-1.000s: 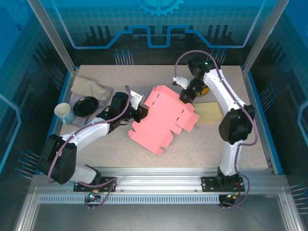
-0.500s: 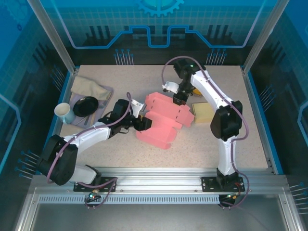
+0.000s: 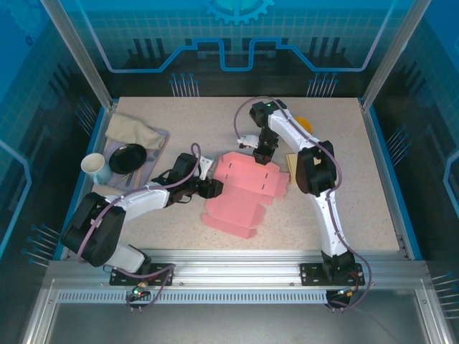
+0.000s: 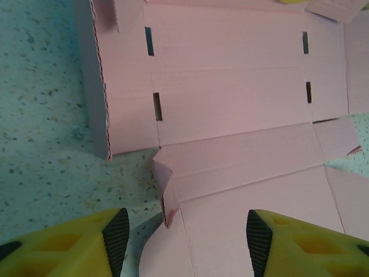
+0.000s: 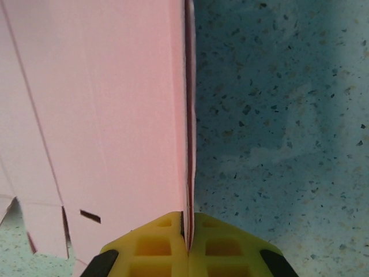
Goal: Fold the paper box
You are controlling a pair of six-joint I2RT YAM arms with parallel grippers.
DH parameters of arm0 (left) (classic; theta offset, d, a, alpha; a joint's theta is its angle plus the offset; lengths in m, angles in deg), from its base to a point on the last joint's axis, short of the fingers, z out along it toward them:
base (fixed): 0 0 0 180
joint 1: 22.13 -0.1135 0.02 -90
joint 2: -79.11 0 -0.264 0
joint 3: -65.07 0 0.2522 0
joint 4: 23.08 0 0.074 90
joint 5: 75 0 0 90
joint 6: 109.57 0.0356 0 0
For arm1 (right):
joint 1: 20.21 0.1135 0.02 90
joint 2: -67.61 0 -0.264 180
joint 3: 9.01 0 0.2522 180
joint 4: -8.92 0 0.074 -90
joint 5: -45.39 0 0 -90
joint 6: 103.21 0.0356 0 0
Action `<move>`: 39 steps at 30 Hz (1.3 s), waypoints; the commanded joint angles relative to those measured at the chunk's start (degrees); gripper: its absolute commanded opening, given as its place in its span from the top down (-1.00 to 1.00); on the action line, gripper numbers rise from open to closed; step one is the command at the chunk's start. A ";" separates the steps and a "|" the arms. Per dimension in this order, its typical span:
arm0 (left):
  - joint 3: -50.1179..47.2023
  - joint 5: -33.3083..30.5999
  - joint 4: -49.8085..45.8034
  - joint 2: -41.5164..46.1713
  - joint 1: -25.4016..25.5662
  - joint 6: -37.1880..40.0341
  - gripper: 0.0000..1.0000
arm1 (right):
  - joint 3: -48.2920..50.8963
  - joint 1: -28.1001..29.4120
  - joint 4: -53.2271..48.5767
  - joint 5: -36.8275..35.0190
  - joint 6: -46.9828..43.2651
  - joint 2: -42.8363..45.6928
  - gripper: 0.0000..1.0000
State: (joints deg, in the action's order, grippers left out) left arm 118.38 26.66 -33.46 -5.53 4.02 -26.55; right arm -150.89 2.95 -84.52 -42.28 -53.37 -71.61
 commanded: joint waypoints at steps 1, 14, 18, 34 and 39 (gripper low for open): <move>-0.85 1.32 1.46 -1.25 0.31 1.11 -0.17 | -2.14 -0.48 -2.41 -1.28 -0.86 -1.83 1.00; 1.38 3.50 1.25 -7.04 0.96 1.86 0.02 | -1.80 -0.42 -1.36 0.65 -1.81 -2.57 1.00; 3.37 3.07 0.99 -9.14 1.11 2.70 0.16 | -0.40 -0.06 -0.59 1.00 -2.41 -1.89 1.00; 6.53 -3.90 -0.08 -10.91 1.53 4.04 0.88 | 6.04 1.53 1.17 1.88 -6.52 1.13 1.00; 7.61 -5.09 -0.30 -11.03 1.51 4.24 0.85 | 11.95 3.35 4.90 0.82 -10.00 4.38 1.00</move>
State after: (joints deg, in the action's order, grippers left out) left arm 123.76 23.82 -33.61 -16.24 5.27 -23.64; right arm -141.56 3.80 -79.62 -42.24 -59.93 -69.66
